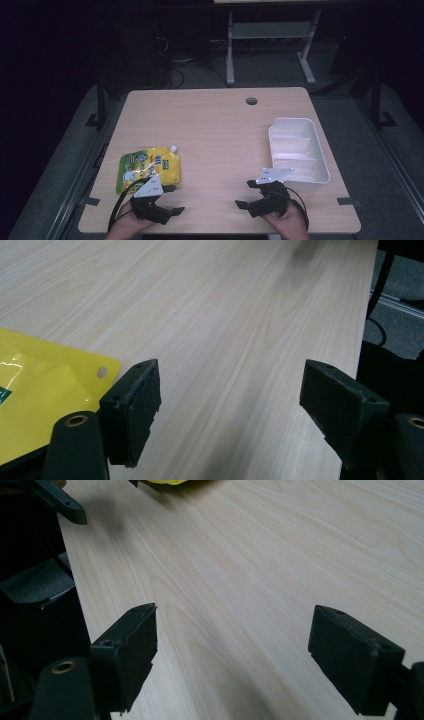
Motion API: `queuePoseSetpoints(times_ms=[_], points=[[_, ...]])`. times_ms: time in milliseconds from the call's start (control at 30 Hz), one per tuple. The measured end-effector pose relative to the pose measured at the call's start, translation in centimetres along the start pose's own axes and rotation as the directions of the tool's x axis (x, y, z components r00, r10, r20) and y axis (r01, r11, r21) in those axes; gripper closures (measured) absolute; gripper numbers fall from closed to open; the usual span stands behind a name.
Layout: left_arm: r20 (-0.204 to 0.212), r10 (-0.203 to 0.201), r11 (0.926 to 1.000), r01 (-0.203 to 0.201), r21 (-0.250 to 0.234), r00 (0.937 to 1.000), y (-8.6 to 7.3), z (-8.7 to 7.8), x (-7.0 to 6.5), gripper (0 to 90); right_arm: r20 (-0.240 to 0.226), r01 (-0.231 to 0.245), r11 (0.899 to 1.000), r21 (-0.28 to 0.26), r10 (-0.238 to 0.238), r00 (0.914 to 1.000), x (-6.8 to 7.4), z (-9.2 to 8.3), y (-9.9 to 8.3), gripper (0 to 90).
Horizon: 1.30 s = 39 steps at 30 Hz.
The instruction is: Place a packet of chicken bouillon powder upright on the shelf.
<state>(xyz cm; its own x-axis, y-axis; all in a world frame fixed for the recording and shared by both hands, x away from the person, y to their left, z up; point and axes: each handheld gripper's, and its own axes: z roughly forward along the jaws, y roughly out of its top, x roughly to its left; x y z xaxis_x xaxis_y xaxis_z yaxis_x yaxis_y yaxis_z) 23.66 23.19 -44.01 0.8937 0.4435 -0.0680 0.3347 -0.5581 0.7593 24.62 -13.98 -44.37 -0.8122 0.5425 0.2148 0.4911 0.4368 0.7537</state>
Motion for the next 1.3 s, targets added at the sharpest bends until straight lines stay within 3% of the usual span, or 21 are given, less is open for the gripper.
queuePoseSetpoints(times_ms=[467, 800, 1000, 1300], points=[[-0.054, -0.036, 0.9990, 0.035, -0.027, 0.9979, -0.4, -2.0, 1.5, 28.1, 0.002, -0.001, 1.000, 0.004, 0.001, 1.0000, 0.0, 0.1, 0.0, 18.8], [-0.096, -0.084, 0.9958, 0.080, -0.045, 0.9918, -1.0, -3.5, 3.2, 33.7, 0.005, -0.007, 1.000, 0.005, 0.007, 1.0000, -0.1, 0.2, -0.1, 18.7], [-0.123, -0.114, 0.9926, 0.107, -0.056, 0.9859, -1.6, -4.3, 4.2, 37.6, 0.003, -0.010, 1.000, 0.008, 0.010, 0.9999, -0.1, 0.3, 0.0, 18.6], [-0.163, -0.168, 0.9848, 0.158, -0.072, 0.9722, -2.6, -5.5, 5.9, 41.9, 0.001, -0.011, 1.000, 0.012, 0.011, 0.9999, -0.2, 0.5, 0.0, 18.5]])
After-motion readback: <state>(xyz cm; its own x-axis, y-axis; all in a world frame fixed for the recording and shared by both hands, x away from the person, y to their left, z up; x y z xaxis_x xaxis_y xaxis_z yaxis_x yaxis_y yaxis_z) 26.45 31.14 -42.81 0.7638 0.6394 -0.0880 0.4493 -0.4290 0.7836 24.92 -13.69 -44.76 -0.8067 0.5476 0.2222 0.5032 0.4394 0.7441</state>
